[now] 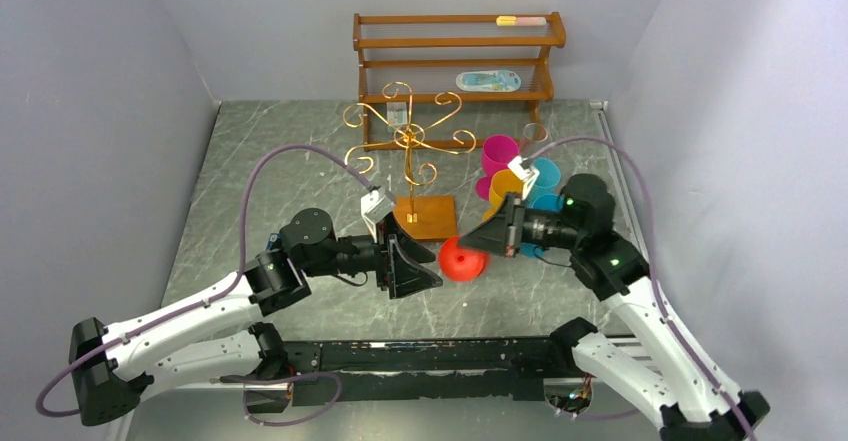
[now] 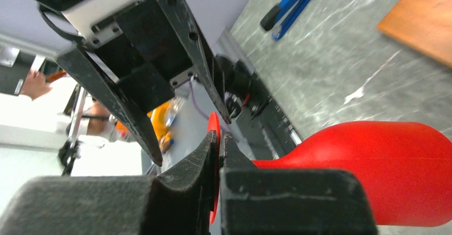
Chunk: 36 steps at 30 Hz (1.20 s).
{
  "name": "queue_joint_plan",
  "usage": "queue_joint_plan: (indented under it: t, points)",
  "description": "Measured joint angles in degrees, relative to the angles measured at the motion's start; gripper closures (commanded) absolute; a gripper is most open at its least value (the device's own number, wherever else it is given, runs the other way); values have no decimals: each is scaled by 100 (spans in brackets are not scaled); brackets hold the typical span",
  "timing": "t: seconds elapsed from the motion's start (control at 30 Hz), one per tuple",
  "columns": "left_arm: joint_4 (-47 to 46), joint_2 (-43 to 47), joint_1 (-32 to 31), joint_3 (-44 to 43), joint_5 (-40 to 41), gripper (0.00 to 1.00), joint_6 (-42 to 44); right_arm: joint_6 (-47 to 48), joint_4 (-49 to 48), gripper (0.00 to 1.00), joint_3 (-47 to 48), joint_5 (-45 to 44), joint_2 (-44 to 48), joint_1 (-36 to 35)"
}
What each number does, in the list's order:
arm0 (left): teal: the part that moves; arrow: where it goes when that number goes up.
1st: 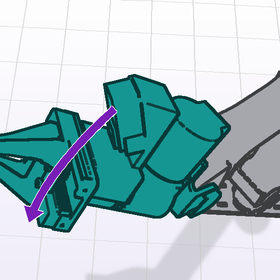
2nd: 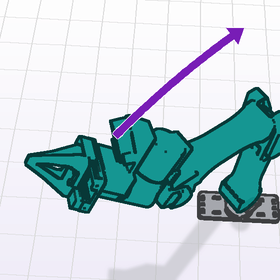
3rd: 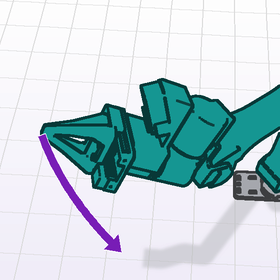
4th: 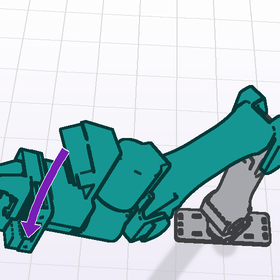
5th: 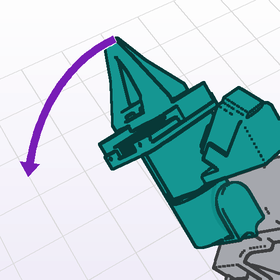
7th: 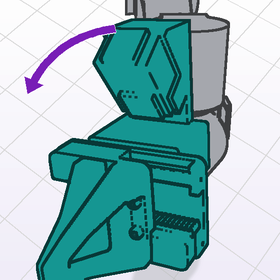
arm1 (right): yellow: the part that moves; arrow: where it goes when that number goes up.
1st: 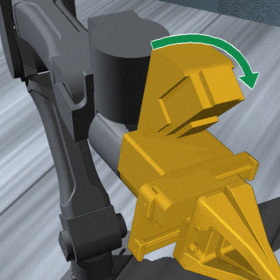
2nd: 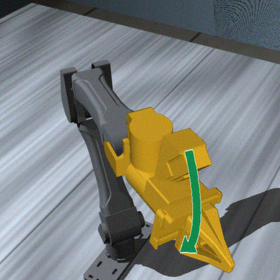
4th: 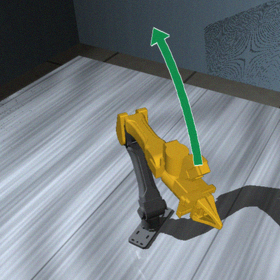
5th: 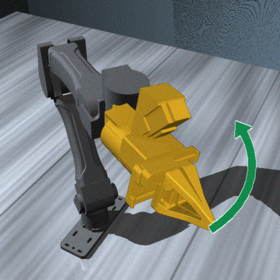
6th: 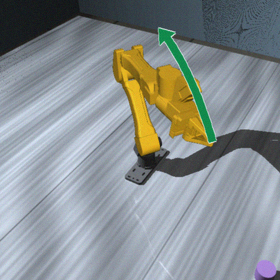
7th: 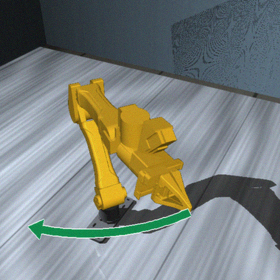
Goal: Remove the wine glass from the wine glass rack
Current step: Place the wine glass at the center of the board.
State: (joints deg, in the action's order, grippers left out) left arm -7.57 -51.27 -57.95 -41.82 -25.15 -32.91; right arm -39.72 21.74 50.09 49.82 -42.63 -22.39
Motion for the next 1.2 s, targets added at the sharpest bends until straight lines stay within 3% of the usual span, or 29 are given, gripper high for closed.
queue_joint_plan:
  t: [0.13, 0.3, 0.5, 0.63, 0.97, 1.1, 1.2]
  points:
    - [-101, 66, 0, 55, 4, 36, -87, -291, -444, 100, -273, -837, -249, -1250]
    - [-50, 286, 11, 197, 146, 45, -131, -586, -1294, 100, -476, -1346, -306, -1766]
    - [-44, 726, 11, 396, 299, 54, -229, -745, -1967, 100, -748, -1569, -31, -1853]
    - [-680, 778, 11, 691, 282, 63, -647, -918, -2492, 100, -994, -1440, 17, -1873]
    - [-1102, 339, 11, 763, 131, 64, -1108, -1049, -3060, 100, -1279, -1325, 175, -1897]
    - [-1099, 295, 11, 758, -7, 72, -1115, -1099, -3279, 100, -1412, -1307, 188, -1897]
    - [-1110, 160, 11, 706, -166, 71, -1132, -1110, -3359, 100, -1475, -1272, 177, -1897]
